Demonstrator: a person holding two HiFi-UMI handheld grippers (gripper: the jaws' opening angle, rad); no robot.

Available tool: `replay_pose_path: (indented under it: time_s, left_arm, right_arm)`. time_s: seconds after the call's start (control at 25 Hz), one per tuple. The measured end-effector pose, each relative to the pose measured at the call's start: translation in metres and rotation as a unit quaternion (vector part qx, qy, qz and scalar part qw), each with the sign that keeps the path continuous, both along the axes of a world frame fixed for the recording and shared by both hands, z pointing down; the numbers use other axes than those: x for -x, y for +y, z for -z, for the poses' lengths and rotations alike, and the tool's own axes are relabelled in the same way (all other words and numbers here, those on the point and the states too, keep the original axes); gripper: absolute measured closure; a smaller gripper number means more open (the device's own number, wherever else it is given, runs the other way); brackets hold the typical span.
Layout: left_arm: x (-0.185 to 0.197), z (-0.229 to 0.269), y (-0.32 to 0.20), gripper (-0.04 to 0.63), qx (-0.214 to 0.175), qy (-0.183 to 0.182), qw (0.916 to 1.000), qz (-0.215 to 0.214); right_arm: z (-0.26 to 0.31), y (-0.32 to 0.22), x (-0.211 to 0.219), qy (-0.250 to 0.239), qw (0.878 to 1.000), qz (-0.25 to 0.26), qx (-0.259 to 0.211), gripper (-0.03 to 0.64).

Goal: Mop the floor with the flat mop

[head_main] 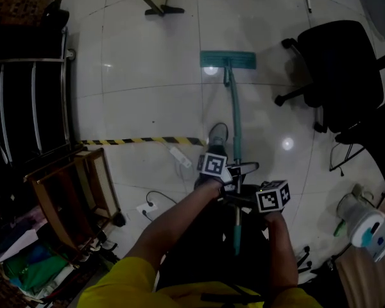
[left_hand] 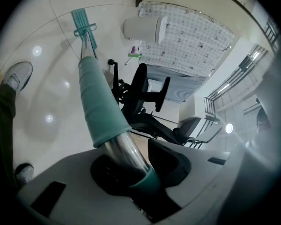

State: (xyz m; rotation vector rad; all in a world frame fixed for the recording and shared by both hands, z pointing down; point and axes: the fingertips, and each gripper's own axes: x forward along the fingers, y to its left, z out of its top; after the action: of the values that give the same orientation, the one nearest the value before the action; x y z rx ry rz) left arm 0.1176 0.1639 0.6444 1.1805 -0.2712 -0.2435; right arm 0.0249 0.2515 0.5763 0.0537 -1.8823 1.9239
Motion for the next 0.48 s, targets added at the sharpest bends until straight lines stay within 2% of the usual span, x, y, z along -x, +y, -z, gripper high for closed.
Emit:
replay_pose_path:
  time_s: [0.12, 0.32, 0.48]
  left_arm:
    - [0.02, -0.021, -0.056, 0.495, 0.0, -0.005, 1.0, -0.004]
    - [0.05, -0.047, -0.185, 0.499, -0.033, -0.015, 0.9994, 0.0]
    - [0.071, -0.06, -0.279, 0.5, -0.047, -0.033, 0.9983, -0.013]
  right_arm:
    - [-0.025, -0.058, 0.018, -0.008, 0.999, -0.038, -0.009, 0.387]
    - [-0.051, -0.186, 0.045, -0.014, 0.996, -0.072, -0.046, 0.387]
    - [-0.063, -0.28, 0.062, -0.021, 0.993, -0.108, -0.051, 0.396]
